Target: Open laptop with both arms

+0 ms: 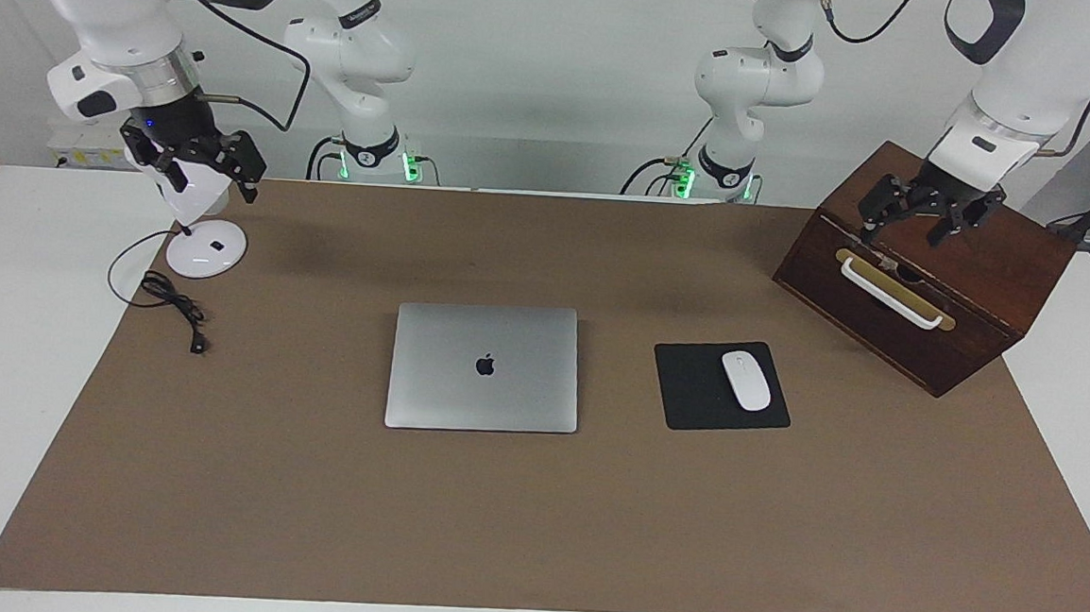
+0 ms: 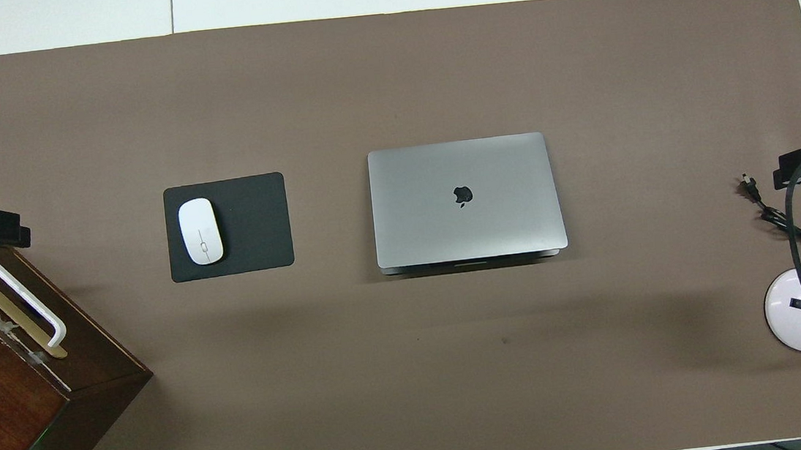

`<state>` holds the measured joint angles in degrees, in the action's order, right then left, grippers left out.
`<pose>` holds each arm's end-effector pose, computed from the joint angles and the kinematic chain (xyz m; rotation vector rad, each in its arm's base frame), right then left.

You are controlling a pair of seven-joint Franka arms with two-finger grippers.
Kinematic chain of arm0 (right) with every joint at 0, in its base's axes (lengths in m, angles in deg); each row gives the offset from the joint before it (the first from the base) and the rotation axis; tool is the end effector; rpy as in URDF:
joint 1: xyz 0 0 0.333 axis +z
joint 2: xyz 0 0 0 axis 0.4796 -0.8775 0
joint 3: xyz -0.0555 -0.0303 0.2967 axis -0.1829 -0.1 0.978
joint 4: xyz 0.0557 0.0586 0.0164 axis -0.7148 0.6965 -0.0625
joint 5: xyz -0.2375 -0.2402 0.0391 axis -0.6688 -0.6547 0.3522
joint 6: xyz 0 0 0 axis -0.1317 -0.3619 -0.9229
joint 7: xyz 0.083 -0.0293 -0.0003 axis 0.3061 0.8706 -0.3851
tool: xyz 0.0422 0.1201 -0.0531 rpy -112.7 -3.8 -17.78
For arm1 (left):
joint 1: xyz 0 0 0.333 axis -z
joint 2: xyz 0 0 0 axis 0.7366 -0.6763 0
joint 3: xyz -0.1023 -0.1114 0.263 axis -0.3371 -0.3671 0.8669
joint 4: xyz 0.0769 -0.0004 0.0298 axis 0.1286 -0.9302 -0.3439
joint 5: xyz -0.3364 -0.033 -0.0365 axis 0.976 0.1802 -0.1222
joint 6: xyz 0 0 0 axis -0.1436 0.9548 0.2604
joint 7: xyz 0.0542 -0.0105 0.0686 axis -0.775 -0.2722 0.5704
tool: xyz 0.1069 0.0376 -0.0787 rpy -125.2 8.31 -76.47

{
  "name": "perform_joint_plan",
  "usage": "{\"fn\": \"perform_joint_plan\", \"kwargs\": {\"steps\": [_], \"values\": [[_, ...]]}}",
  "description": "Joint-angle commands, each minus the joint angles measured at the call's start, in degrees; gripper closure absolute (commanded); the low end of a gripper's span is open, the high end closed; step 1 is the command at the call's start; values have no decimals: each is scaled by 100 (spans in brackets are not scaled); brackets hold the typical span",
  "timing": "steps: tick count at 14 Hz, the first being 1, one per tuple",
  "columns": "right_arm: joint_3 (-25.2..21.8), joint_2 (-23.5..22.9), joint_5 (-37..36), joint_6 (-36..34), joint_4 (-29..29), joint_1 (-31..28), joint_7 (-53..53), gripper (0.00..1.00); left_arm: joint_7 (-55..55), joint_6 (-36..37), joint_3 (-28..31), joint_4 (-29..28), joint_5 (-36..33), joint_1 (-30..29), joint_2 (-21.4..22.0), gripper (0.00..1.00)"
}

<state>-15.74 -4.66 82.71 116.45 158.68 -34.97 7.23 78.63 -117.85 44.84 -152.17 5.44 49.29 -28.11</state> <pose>0.4599 -0.0398 0.5668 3.1046 -0.2013 -0.0405 0.4876 -0.0061 0.5784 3.1319 -0.1001 -0.0421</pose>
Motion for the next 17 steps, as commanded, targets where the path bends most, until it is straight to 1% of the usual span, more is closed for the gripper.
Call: {"fn": "perform_joint_plan", "kwargs": {"steps": [1, 11, 12, 13, 15, 16, 17], "values": [[-73, 63, -119, -61, 67, 86, -121, 0, 56, -92, -42, -22, -29, -61, 32, 0], [-82, 63, -110, 18, 146, 95, -112, 0, 56, -276, 2, -84, -29, -44, 102, 0], [-82, 19, -110, 114, 146, 95, -112, 0, 38, -276, 2, -84, -29, -18, 102, 0], [-82, -68, -110, 359, 146, 104, -120, 0, 55, -268, 2, -84, -29, -9, 102, 0], [-143, -366, -110, 685, 67, 244, -147, 0, 169, -268, -7, -84, -29, 9, 102, 0], [-170, -481, -110, 747, 24, 288, -155, 4, 318, -276, -16, -110, -29, 18, 111, 10], [-170, -517, -93, 809, 23, 297, -147, 5, 519, -294, -25, -128, -29, 26, 111, 46]]}}
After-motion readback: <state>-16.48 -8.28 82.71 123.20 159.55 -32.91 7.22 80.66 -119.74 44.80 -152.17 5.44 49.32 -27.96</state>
